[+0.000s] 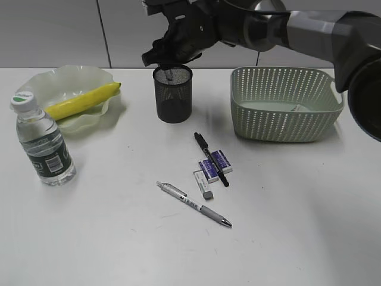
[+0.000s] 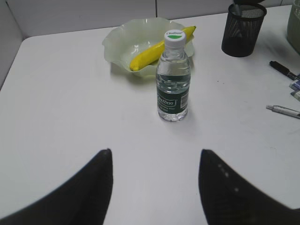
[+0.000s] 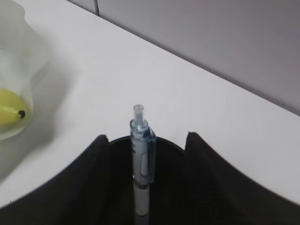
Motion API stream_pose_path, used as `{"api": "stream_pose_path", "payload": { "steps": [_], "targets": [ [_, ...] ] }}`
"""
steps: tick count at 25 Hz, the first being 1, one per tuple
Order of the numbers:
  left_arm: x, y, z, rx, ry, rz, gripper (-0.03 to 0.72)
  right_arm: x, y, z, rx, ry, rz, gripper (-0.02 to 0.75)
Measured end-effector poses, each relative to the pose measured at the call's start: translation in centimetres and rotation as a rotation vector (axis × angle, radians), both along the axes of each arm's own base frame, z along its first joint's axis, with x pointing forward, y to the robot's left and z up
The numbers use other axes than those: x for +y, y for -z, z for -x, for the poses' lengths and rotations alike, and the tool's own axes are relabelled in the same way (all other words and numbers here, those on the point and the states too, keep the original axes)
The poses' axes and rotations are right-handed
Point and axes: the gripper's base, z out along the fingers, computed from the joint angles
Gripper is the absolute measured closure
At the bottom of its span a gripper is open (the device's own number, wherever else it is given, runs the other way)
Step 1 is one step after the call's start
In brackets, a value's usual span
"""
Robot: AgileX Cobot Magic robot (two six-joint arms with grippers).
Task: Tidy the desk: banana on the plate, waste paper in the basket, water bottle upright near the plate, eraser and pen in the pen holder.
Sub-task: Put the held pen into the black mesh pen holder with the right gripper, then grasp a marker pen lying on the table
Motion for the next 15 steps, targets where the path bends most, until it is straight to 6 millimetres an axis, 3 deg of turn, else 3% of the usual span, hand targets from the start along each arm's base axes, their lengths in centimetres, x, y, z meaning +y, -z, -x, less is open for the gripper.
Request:
{"api": "stream_pose_path", "payload": {
  "steps": [6,15],
  "targets": [
    [0.0,0.0,0.0,0.000,0.000,0.000,0.253,-0.6,-0.5,0.5,0.062,0.025,0.037,0.266],
    [0.0,0.0,0.0,0.000,0.000,0.000,0.253,-2.8,-7.0,3.4,0.180,0.032,0.158,0.309]
  ]
}}
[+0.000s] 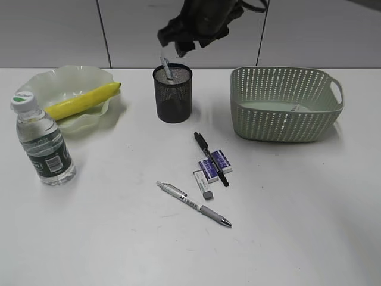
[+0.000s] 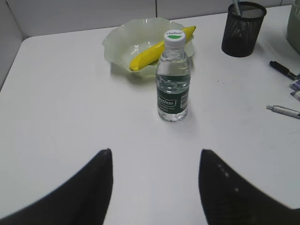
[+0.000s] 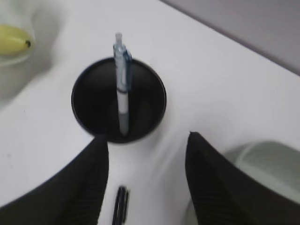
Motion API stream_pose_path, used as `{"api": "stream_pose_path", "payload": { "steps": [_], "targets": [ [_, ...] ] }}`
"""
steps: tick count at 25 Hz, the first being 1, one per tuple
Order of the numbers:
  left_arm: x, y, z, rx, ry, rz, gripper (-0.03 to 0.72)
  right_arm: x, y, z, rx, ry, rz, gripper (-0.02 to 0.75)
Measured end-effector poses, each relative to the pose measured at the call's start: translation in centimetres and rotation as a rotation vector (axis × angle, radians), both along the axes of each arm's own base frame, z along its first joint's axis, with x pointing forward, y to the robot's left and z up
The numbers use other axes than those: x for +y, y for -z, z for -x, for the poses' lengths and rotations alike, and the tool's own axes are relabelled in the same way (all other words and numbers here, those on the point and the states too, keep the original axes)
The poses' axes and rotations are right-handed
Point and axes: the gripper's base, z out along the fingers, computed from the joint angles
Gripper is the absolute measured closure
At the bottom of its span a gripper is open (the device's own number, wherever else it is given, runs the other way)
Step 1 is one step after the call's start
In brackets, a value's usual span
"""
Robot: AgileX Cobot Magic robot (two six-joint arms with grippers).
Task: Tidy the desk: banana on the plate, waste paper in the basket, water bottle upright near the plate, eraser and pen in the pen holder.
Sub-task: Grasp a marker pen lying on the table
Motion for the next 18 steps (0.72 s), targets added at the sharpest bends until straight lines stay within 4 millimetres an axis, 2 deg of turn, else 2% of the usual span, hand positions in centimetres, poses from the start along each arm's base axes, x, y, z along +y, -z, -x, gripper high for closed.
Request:
{"api": "stream_pose_path", "payload": {
  "steps": [4,10,15,18],
  "targets": [
    [0.0,0.0,0.0,0.000,0.000,0.000,0.253,-1.8,-2.8,2.4,0.128,0.013,0.099,0.340],
    [0.0,0.0,0.0,0.000,0.000,0.000,0.253,-4.2,-5.4,6.1,0.235,0.016,0.145,0.372],
    [0.0,0.0,0.0,0.000,0.000,0.000,0.253,-7.8,-8.1,11.8,0.275,0.008,0.124,0.381],
    [0.0,0.0,0.0,0.000,0.000,0.000,0.253,-10.9,-9.9,16.5,0.264,0.002,0.107,0.383]
  ]
}}
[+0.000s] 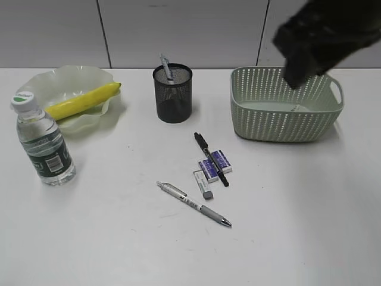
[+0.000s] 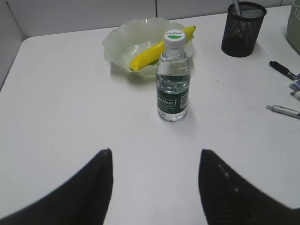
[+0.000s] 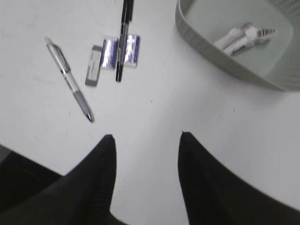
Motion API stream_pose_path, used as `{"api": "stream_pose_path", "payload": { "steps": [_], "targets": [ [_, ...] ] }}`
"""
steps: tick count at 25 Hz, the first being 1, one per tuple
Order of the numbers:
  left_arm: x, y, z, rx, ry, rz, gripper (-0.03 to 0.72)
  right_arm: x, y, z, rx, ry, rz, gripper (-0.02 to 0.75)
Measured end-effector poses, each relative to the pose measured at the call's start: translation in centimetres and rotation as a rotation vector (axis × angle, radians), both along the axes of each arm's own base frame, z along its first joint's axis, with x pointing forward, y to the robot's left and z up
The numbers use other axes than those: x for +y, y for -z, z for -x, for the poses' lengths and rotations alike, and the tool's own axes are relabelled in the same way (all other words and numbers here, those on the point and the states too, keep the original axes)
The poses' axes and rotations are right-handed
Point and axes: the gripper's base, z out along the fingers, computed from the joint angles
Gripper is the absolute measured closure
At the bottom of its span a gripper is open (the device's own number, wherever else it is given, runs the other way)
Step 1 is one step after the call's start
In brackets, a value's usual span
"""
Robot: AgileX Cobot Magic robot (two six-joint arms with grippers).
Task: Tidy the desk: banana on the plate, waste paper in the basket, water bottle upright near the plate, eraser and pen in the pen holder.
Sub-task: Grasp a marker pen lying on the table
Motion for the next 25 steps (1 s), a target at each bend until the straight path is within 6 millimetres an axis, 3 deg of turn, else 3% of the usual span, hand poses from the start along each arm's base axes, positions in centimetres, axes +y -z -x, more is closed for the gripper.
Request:
{"api": "stream_pose_path", "payload": {
  "steps": [7,14,20,25],
  "targets": [
    [0.0,0.0,0.0,0.000,0.000,0.000,0.263,-7.5,-0.4,10.9,-0.051,-0.004,-0.049,0.413],
    [0.0,0.0,0.0,0.000,0.000,0.000,0.272,-14.0,1.8,20.2,-0.213,-0.007,-0.166,0.419],
    [0.0,0.0,0.0,0.000,0.001,0.001,0.272,-17.6,5.6,25.3,-0.440,-0.079,-0.260,0.444],
    [-0.5,-0.6,-0.4,0.002,0.031,0.046,0.272,-18.9,6.9,27.2,-0.575,-0.066,-0.354,0.459]
  ]
}}
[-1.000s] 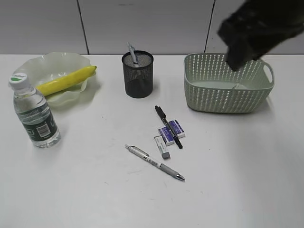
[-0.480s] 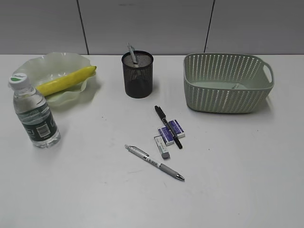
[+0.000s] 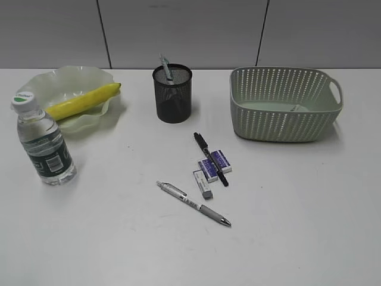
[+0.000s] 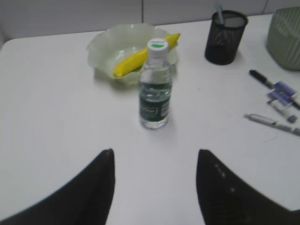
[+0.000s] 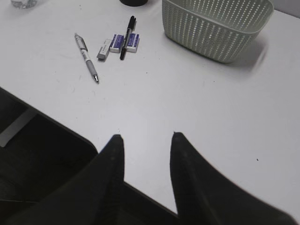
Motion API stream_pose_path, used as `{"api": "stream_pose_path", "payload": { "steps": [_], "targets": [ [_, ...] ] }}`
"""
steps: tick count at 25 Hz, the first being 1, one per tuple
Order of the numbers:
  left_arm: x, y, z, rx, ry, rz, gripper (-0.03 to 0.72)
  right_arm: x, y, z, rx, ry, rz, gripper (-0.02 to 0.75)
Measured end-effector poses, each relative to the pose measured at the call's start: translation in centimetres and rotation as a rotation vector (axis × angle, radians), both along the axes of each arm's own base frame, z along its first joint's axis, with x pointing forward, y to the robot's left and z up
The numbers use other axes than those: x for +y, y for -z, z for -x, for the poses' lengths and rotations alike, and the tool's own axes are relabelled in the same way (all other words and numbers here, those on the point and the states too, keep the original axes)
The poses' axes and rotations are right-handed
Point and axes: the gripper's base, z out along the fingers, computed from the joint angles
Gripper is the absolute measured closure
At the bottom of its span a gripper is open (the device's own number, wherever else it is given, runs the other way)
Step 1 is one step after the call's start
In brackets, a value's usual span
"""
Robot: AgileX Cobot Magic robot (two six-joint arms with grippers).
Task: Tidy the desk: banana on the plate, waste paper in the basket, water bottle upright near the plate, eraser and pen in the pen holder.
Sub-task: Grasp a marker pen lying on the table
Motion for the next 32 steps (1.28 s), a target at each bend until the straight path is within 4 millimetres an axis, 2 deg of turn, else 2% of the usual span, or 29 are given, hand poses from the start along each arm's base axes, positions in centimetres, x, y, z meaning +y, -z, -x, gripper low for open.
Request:
{"api": "stream_pose_path", "payload": {
  "steps": [3,7,10,13,17,22,25,30,32],
  "targets": [
    [-1.2,-1.5,-1.8,0.012,0.063,0.103,0.272,0.0,0.0,-0.1,0.001,0.025,-0.036,0.461],
    [-3.4,-2.7,-6.7,0.138,0.155,0.250,0.272,0.3,0.3,-0.6,-0.017,0.026,-0.057,0.461],
    [-4.9,-2.6,-11.3,0.254,0.194,0.358,0.272,0.4,0.2,-0.6,-0.026,0.025,-0.063,0.461],
    [-6.7,-1.7,-16.2,0.381,0.219,0.412,0.272,0.4,0.2,-0.6,-0.027,0.026,-0.064,0.461],
    [-10.9,-0.8,-20.8,0.443,0.299,0.374,0.272,0.4,0.2,-0.6,-0.028,0.027,-0.064,0.461],
    [-18.0,2.0,-25.9,0.538,0.305,0.381,0.272,0.4,0.2,-0.6,-0.029,0.027,-0.063,0.461],
    [-21.3,4.1,-28.9,0.624,0.256,0.417,0.272,0.4,0.2,-0.6,-0.029,0.027,-0.063,0.461],
    [-24.8,8.1,-33.0,0.791,0.162,0.421,0.272,0.4,0.2,-0.7,-0.029,0.028,-0.063,0.461],
    [-25.6,8.9,-34.4,0.837,0.124,0.405,0.272,0.4,0.2,-0.7,-0.029,0.028,-0.063,0.461]
  ]
}}
